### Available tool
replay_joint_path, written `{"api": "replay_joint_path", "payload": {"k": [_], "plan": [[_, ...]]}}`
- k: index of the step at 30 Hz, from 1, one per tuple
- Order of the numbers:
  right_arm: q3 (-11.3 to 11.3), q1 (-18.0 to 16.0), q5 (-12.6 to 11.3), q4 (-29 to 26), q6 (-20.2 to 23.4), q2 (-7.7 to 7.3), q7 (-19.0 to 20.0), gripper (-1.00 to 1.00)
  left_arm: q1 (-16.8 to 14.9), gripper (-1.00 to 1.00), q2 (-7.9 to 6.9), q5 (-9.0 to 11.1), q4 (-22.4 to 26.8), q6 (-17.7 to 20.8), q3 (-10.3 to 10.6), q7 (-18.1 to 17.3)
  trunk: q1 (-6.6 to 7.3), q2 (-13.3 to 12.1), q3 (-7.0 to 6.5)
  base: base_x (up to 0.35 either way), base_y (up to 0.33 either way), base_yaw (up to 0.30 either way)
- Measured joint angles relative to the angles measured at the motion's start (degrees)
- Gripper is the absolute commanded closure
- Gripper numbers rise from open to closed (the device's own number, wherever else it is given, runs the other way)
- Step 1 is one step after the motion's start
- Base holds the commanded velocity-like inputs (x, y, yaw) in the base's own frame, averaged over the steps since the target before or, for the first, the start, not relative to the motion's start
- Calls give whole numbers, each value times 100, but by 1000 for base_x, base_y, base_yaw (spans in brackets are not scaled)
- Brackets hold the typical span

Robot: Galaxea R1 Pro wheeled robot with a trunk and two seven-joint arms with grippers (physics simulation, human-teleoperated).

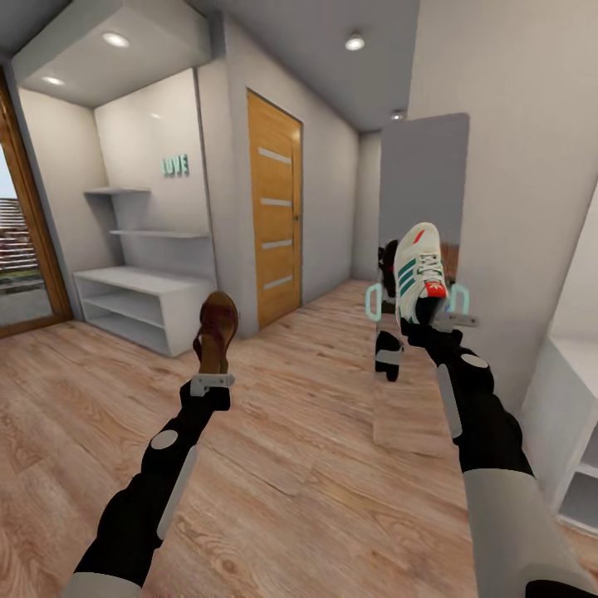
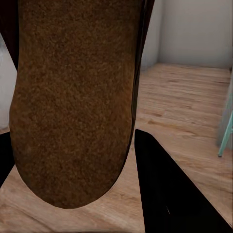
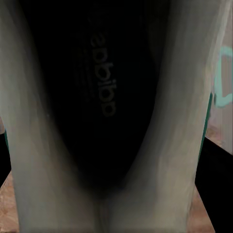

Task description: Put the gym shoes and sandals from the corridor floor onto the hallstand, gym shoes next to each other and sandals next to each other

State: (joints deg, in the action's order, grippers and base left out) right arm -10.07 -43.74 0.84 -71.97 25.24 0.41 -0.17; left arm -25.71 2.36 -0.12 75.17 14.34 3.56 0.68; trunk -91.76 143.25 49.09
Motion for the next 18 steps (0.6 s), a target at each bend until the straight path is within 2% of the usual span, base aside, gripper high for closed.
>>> {"api": "replay_joint_path", "payload": {"k": [18], "plan": [[4, 0, -1, 1, 0, 0, 0, 100, 0, 100, 0, 0, 6, 1, -1, 0, 0, 0, 0, 0, 0, 292]]}}
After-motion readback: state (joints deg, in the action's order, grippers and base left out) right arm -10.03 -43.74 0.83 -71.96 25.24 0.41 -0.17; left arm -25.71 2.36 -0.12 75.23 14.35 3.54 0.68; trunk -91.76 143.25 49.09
